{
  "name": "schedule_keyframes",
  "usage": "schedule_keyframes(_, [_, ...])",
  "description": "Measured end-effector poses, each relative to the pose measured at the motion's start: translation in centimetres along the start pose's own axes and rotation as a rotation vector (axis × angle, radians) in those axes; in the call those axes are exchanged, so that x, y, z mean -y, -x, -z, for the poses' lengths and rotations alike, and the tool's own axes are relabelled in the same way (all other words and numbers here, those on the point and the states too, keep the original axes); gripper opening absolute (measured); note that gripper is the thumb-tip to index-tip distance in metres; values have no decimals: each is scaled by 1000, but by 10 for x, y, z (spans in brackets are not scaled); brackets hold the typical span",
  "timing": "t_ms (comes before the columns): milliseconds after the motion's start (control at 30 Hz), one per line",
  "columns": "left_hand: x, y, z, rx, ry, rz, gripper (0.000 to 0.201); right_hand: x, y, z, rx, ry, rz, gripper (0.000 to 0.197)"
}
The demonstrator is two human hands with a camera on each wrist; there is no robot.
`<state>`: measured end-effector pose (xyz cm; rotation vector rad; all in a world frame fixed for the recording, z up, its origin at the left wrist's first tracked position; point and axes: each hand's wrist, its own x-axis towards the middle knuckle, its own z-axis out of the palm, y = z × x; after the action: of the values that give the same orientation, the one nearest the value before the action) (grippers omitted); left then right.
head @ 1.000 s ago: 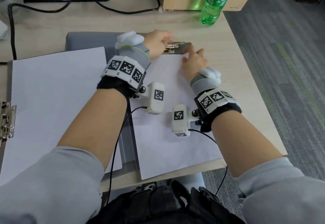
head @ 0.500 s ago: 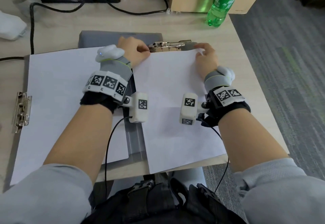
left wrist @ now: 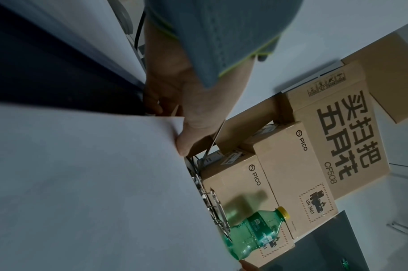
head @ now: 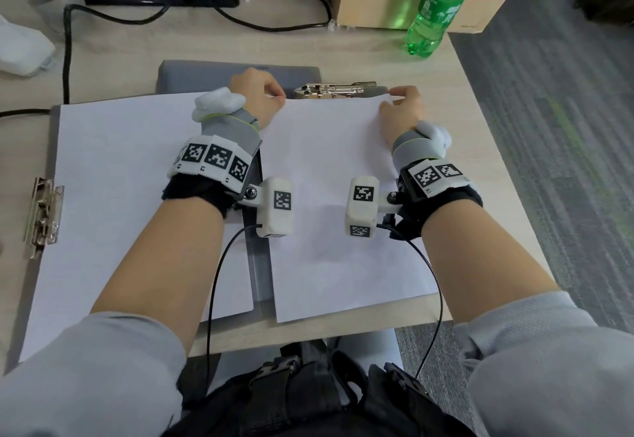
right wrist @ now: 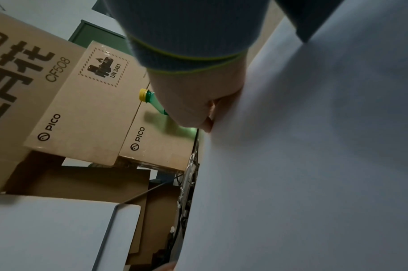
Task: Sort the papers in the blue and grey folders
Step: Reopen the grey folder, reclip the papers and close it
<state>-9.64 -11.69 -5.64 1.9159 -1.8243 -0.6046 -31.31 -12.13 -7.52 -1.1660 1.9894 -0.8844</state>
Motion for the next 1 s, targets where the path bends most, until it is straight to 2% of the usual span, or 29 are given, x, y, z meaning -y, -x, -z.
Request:
schedule_keyframes(200, [7, -6, -4, -34, 71, 19, 20, 4, -6, -3, -26, 42, 17, 30])
schedule_keyframes(333, [8, -7, -4, -60, 104, 45, 18, 6, -6, -4, -30, 149, 13, 23])
schedule_keyframes(600, [12, -11, -6, -36, 123, 21, 16, 7, -12, -1, -45, 326, 57, 29])
schedule_keyframes(800, [14, -12, -7, -22, 93, 6, 15, 6, -15, -8, -65, 353, 82, 30])
schedule_keyframes(1000, [18, -14, -10, -36, 81, -36, 21, 2, -17, -13, -86, 444, 87, 32])
